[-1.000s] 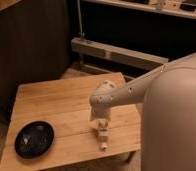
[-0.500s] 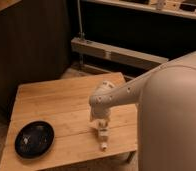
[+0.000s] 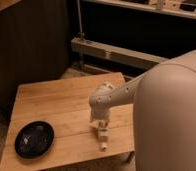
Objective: Place the bottle in the ceramic bowl
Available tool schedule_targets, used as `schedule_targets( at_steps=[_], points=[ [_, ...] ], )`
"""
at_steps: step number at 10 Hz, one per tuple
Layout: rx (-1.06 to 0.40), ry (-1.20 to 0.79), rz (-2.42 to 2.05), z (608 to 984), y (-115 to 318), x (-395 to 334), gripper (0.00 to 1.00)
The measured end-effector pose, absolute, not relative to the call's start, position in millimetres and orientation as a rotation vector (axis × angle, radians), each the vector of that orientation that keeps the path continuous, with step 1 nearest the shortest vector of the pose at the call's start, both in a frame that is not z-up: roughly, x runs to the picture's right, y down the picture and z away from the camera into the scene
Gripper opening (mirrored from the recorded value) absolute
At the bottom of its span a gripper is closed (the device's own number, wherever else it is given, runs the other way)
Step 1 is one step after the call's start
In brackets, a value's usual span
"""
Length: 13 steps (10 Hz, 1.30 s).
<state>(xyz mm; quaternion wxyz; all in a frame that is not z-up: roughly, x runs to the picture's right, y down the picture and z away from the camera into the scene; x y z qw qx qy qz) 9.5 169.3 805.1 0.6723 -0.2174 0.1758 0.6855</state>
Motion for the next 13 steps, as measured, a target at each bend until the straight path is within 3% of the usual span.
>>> schedule_targets(
  at_steps=[10,11,13],
  points=[
    [-0.547,0.416,1.531,824.8,181.8,4.6,0.65],
    [-0.552,0.419,1.527,826.1,182.7,4.1,0.60],
    [-0.560,0.425,1.516,828.2,183.9,3.2,0.41]
  ],
)
